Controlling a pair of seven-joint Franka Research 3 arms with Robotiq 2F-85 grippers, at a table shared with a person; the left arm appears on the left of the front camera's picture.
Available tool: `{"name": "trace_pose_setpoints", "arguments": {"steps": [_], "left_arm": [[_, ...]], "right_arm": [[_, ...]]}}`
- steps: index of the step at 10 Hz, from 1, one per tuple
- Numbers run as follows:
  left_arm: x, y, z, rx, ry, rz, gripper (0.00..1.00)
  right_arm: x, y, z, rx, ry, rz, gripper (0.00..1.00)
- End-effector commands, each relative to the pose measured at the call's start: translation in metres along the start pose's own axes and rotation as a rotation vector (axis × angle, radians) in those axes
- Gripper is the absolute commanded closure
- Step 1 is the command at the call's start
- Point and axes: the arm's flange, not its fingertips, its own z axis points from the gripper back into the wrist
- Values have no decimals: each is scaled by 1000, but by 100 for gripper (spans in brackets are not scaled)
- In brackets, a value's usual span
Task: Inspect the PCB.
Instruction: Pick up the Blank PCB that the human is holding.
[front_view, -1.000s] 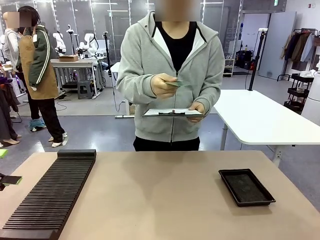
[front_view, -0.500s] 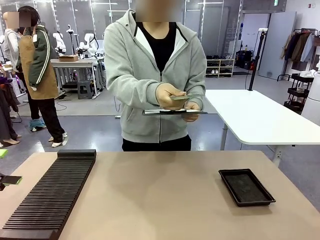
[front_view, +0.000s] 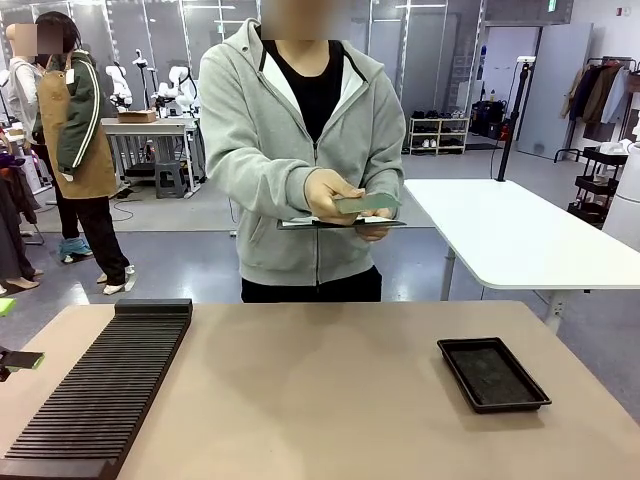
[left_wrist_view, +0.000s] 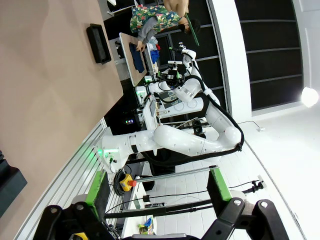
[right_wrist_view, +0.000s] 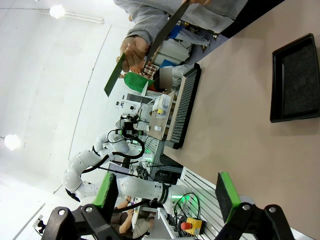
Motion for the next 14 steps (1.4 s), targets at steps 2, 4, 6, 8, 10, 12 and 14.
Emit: {"name": "trace_pose_setpoints", "arguments": {"steps": [2, 4, 6, 8, 10, 12, 14], "left_arm": [[4, -2, -1, -1, 2, -9, 0], [4, -2, -1, -1, 2, -9, 0], [4, -2, -1, -1, 2, -9, 0], [4, -2, -1, -1, 2, -9, 0], [4, -2, -1, -1, 2, -9, 0], [4, -2, -1, -1, 2, -9, 0], [4, -2, -1, -1, 2, -9, 0]], "right_arm": [[1, 2, 1, 9, -5, 11, 0], [1, 2, 1, 9, -5, 11, 0], [-2, 13, -7, -62, -38, -72, 0], [-7, 45, -26, -20, 38, -180, 0], [0, 70, -55, -22, 90, -271, 0], [6, 90, -84, -37, 157, -314, 0], [12, 118, -118, -26, 148, -342, 0]]}}
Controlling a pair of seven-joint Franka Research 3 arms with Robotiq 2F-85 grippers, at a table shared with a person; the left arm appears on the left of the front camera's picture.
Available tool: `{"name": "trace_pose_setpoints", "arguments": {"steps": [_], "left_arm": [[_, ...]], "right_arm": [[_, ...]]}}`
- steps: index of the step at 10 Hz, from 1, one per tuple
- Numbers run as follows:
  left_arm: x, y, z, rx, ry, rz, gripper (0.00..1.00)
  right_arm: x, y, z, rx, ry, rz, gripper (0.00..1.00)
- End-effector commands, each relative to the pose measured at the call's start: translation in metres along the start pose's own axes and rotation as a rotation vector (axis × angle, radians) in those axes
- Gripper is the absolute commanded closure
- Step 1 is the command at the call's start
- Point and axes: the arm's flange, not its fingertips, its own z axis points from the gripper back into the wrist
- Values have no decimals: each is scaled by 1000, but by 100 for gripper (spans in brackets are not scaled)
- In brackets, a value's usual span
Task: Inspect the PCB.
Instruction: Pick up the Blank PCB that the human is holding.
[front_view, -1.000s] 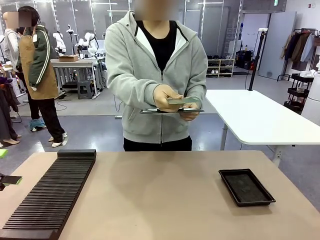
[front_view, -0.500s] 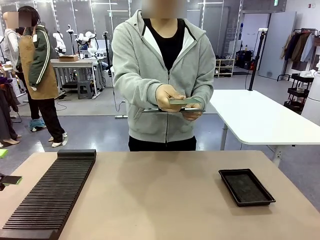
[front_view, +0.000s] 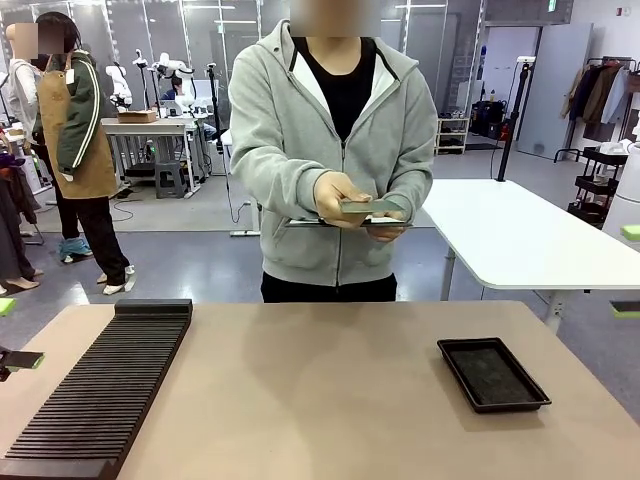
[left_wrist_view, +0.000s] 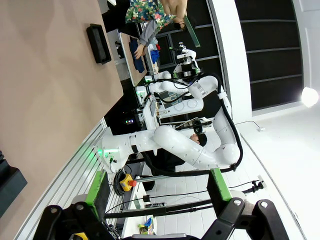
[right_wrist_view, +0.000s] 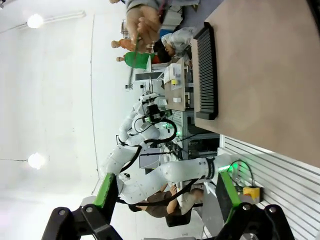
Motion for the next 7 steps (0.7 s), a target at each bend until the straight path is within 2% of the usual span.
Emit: {"name": "trace_pose_setpoints", "arguments": {"steps": [1, 3, 5, 7], "left_arm": [[3, -2, -1, -1, 2, -9, 0], [3, -2, -1, -1, 2, -9, 0], [3, -2, -1, -1, 2, -9, 0], [3, -2, -1, -1, 2, -9, 0]], "right_arm": [[-2, 27, -39, -7, -13, -61, 0], [4, 44, -80, -23, 19, -114, 0], [9, 56, -116, 7, 33, -231, 0], [15, 63, -154, 34, 59, -276, 0]]}}
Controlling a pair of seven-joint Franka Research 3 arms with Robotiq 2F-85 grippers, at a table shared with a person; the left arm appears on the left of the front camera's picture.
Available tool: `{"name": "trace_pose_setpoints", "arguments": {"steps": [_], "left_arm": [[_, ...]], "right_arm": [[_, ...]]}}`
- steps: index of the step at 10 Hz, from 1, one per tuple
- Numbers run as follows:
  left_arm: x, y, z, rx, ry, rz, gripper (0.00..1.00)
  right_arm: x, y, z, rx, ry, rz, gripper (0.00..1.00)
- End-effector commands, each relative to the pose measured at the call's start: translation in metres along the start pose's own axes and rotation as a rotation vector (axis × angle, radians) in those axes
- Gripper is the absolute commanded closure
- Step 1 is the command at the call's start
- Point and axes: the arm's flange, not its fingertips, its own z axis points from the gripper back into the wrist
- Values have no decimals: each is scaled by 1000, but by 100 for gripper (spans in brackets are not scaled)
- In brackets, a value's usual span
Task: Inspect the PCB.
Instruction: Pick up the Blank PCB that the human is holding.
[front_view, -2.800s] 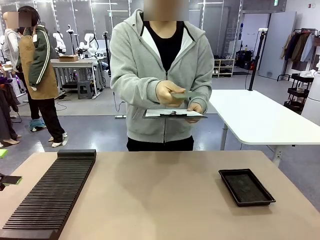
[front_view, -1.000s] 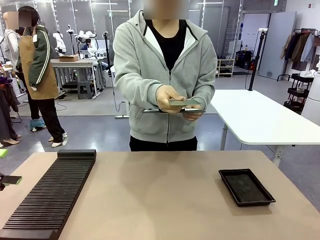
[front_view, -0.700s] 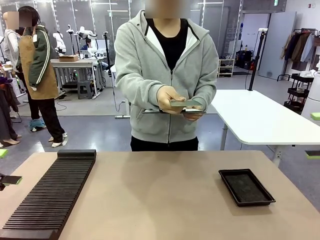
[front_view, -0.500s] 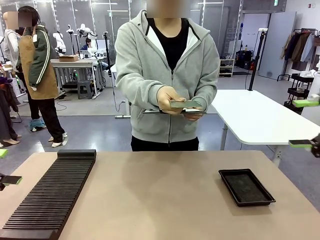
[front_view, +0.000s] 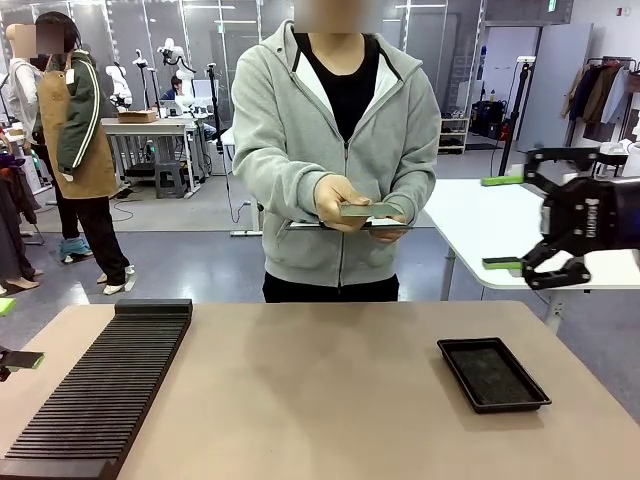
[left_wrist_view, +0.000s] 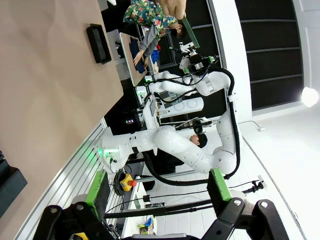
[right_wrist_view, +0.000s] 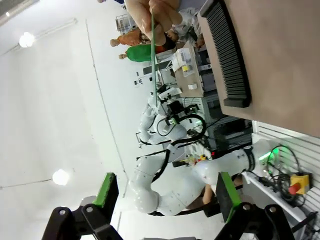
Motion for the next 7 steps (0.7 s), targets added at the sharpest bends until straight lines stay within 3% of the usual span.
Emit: {"name": "trace_pose_setpoints", "arguments": {"steps": [1, 7], "left_arm": [[3, -2, -1, -2, 2, -8, 0], [3, -2, -1, -2, 2, -8, 0]], "right_arm": [[9, 12, -33, 10, 4, -60, 0], [45, 17, -103, -5, 36, -123, 0]]}}
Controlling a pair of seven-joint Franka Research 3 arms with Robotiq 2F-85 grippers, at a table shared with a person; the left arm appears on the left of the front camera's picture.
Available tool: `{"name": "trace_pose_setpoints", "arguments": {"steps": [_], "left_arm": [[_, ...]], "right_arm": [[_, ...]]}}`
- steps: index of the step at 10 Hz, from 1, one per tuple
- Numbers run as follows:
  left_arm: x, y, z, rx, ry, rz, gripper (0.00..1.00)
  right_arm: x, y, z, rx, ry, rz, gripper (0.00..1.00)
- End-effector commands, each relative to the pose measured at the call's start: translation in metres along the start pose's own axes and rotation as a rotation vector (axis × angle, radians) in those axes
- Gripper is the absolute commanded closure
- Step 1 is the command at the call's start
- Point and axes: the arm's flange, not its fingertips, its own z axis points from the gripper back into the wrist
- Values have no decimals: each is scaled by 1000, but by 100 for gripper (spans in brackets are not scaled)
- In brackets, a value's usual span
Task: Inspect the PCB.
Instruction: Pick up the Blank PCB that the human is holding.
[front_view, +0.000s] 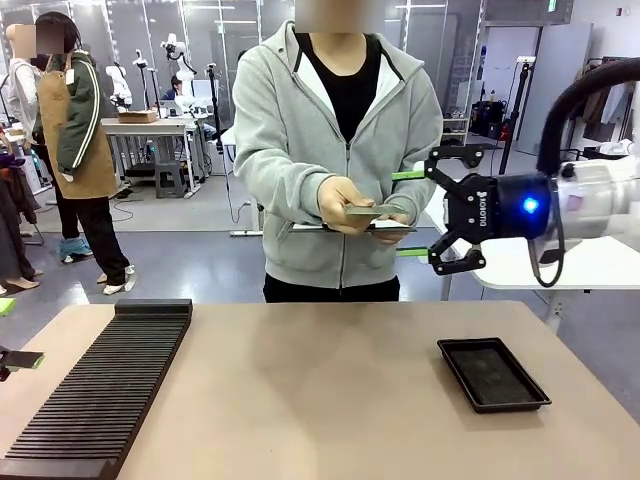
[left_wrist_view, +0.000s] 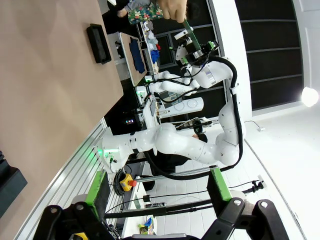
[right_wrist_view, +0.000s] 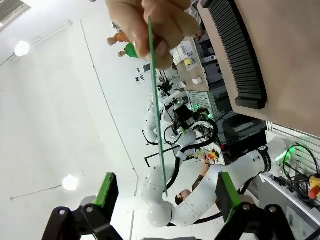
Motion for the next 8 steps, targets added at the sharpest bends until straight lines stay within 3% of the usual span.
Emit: {"name": "trace_pose_setpoints", "arguments": {"steps": [1, 6, 8], "left_arm": [[3, -2, -1, -2, 2, -8, 0], [3, -2, -1, -2, 2, -8, 0], [3, -2, -1, -2, 2, -8, 0]], "right_arm": [[17, 9, -24, -6, 26, -29, 0], [32, 10, -37, -18, 54, -47, 0], [30, 11, -34, -33, 57, -31, 14]]}}
